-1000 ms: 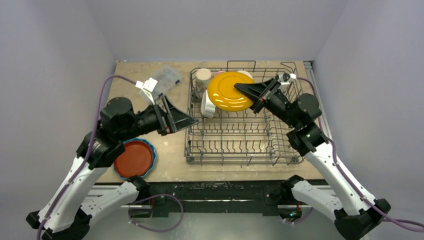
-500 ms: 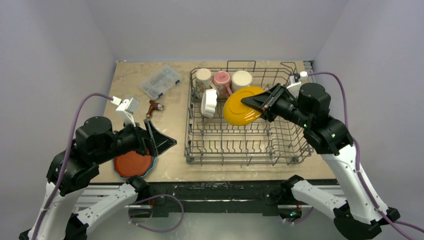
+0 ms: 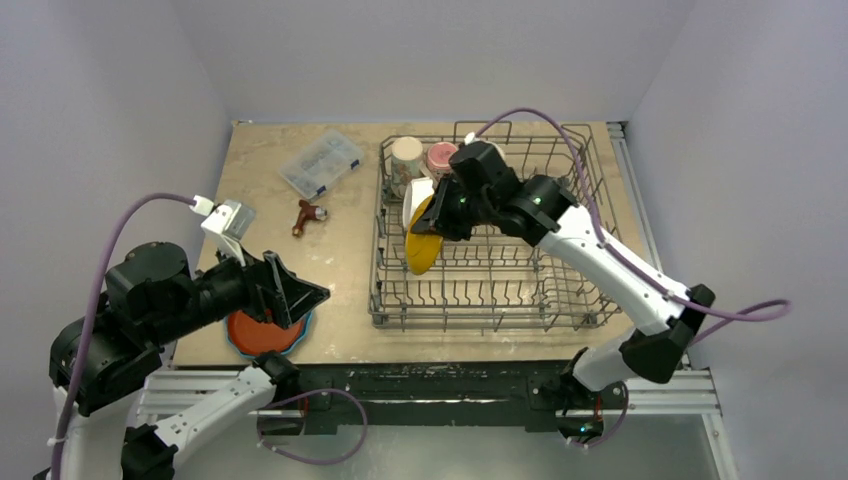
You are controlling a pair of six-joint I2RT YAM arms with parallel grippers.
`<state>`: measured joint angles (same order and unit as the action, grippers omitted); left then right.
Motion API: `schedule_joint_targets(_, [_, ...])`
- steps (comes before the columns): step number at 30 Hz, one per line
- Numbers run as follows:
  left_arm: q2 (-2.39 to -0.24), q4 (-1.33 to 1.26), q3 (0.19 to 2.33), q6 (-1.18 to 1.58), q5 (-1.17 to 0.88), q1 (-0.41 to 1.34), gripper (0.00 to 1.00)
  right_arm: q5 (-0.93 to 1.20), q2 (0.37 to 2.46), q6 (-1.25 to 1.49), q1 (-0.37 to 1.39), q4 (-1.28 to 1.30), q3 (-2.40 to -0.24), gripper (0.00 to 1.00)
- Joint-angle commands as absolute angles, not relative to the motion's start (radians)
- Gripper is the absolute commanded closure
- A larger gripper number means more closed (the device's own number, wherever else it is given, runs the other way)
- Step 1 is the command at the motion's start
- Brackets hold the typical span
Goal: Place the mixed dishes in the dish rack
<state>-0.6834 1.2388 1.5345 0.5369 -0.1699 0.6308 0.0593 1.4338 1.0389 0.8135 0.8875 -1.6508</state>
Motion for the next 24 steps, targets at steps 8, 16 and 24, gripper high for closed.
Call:
schedule_joint_targets(8, [-0.755,1.268,1.651,0.397,-0.146,0.631,0.1,-0.103,1.694,0.951,0.908,0.978,-1.914,1.0])
schedule_joint_targets(16, [-0.74,1.291,1.654,0.368,-0.108,0.631,0.09,-0.108,1.697,0.973,0.919,0.976,-1.852,1.0])
schedule_joint_targets(24, [-0.743,1.278,1.645,0.374,-0.139,0.631,0.09,-0.109,1.71,0.983,0.948,0.931,-1.787,1.0])
